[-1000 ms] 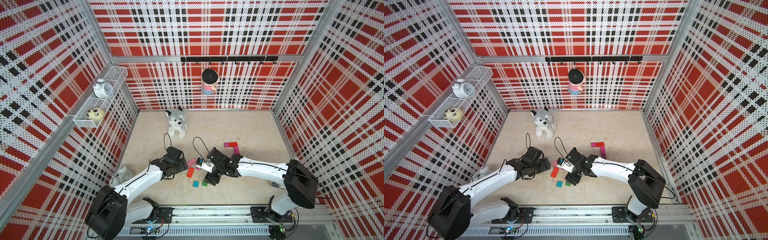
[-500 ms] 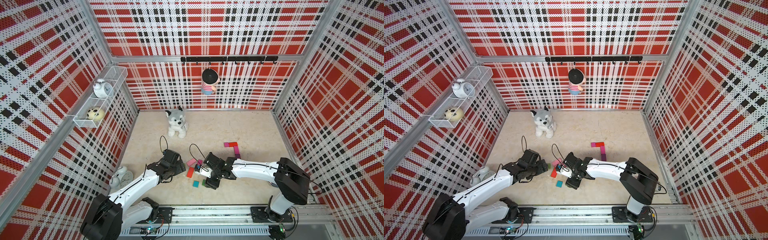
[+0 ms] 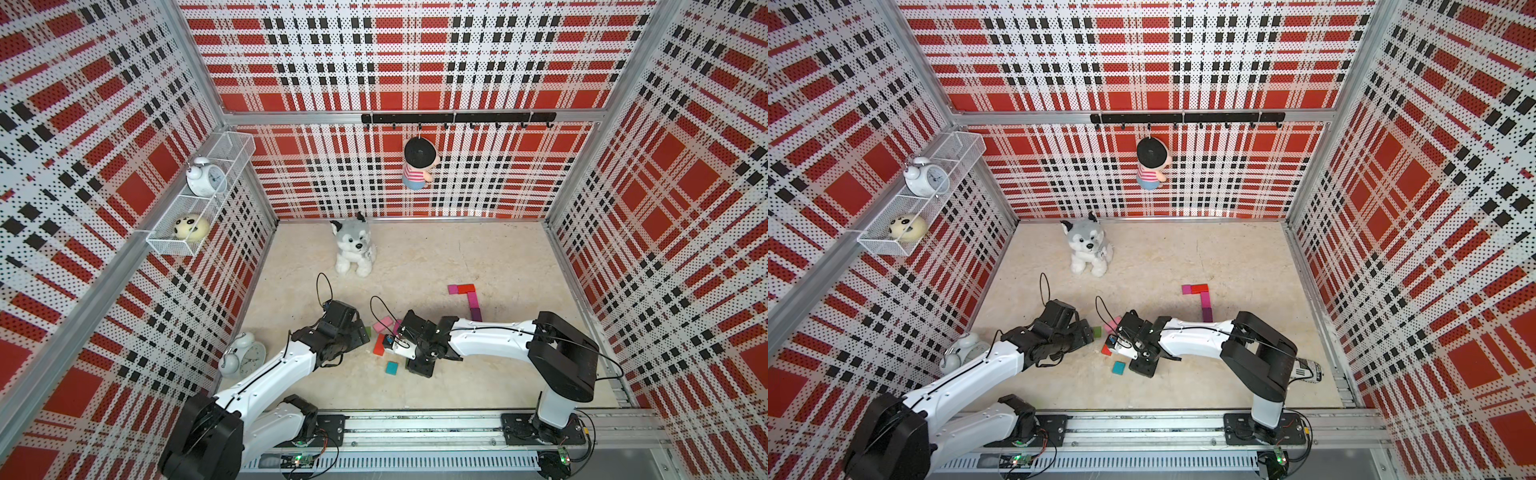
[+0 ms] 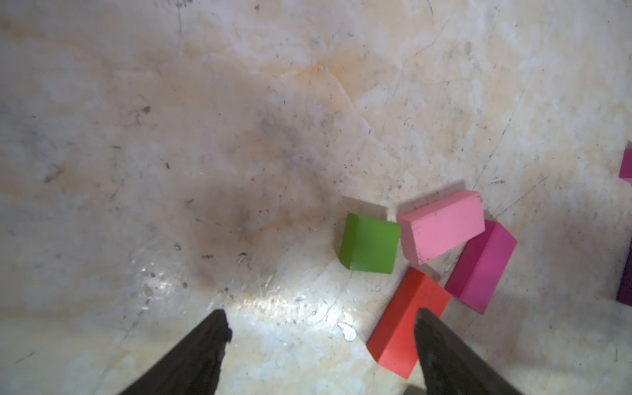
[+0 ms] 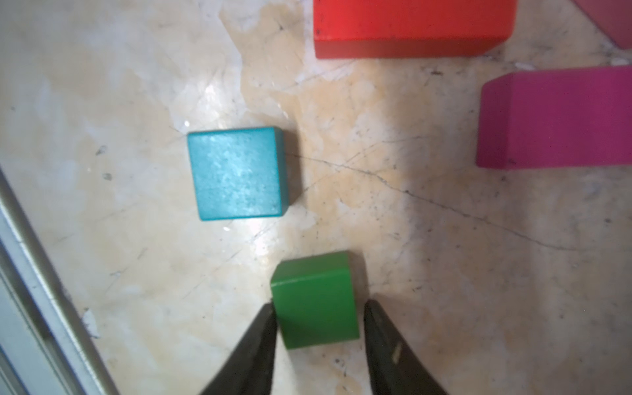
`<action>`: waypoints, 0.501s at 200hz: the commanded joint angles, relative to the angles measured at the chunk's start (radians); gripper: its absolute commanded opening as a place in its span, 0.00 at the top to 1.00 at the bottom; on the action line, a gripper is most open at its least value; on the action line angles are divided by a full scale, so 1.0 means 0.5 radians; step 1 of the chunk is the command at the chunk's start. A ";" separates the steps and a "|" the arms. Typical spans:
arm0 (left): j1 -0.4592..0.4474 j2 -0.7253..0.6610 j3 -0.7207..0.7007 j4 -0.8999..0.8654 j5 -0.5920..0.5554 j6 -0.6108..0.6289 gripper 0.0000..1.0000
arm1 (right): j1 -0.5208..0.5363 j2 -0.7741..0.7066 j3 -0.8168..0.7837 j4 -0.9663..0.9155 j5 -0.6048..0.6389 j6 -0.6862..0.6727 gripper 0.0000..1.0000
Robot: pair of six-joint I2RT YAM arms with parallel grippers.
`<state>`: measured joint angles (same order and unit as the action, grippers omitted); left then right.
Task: Assemble the number 7 with building blocks
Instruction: Pick up the building block from the center of the board.
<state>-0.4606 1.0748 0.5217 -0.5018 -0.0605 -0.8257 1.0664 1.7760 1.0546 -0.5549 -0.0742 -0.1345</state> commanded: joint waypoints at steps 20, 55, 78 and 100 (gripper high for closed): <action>0.014 0.012 0.023 0.025 -0.017 0.012 0.13 | 0.012 0.042 0.080 -0.032 0.077 0.043 0.73; -0.005 0.031 0.065 0.030 -0.034 0.019 0.13 | -0.070 -0.123 0.038 0.069 0.046 0.225 0.78; -0.102 0.084 0.137 0.031 -0.091 0.040 0.13 | -0.285 -0.354 -0.060 0.147 0.024 0.444 0.81; -0.303 0.262 0.286 0.031 -0.163 0.063 0.13 | -0.515 -0.579 -0.170 0.173 0.072 0.611 0.80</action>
<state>-0.5259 1.1328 0.5808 -0.5037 -0.0944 -0.8181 0.9134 1.6173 1.0100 -0.5083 -0.0647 0.0383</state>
